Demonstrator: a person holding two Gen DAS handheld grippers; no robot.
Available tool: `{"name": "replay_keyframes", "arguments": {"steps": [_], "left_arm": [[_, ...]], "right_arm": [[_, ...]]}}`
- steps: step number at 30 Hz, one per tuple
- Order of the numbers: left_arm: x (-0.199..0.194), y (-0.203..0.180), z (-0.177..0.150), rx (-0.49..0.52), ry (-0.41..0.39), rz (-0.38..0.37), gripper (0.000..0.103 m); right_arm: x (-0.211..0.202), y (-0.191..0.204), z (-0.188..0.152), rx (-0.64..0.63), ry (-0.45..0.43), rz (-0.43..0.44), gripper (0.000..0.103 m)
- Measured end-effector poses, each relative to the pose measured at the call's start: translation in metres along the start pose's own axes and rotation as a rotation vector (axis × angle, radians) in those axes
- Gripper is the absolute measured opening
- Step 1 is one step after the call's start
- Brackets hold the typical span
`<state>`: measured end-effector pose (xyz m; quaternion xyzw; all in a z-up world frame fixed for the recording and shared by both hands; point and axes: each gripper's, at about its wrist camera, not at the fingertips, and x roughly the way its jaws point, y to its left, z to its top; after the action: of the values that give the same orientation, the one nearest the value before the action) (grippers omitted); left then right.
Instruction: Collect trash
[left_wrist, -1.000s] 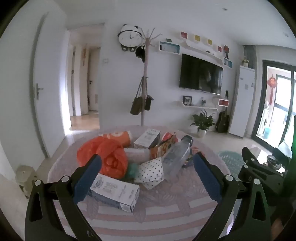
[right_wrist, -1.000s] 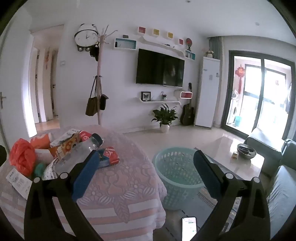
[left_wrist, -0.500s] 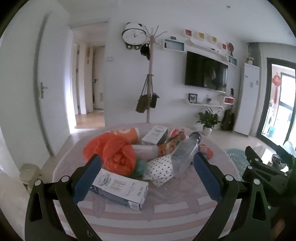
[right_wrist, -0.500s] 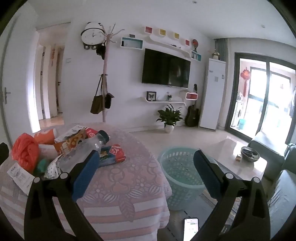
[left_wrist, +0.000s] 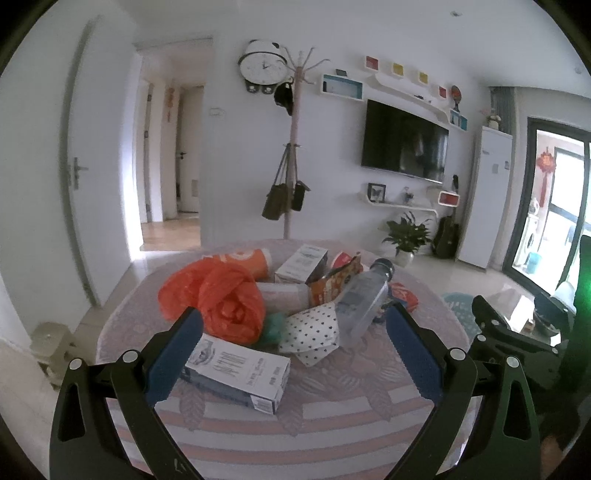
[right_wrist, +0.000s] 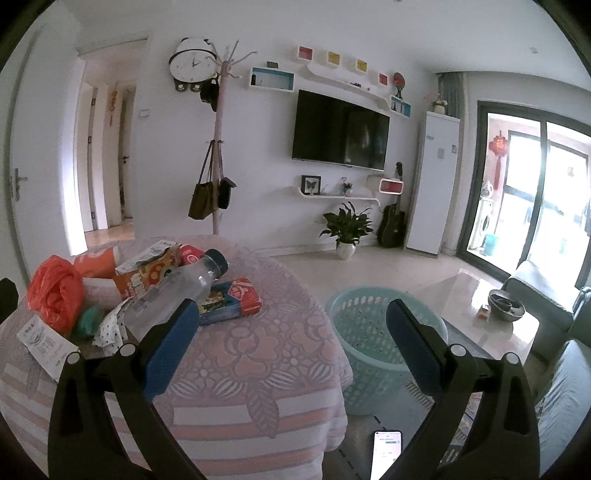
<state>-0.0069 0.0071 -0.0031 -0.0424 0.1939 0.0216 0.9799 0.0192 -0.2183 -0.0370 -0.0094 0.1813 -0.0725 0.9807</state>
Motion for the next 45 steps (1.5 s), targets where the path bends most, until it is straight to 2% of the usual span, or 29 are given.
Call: {"name": "replay_keyframes", "arguments": {"steps": [34,45], "left_arm": [[0.009,0.009,-0.009,-0.020,0.023,-0.003,0.096],[0.009,0.024,-0.013,-0.027,0.035,0.024,0.096]], "right_arm": [[0.006,0.000,-0.003,-0.003,0.014,0.004,0.096],[0.006,0.006,-0.002,-0.009,0.015,0.016,0.096]]}}
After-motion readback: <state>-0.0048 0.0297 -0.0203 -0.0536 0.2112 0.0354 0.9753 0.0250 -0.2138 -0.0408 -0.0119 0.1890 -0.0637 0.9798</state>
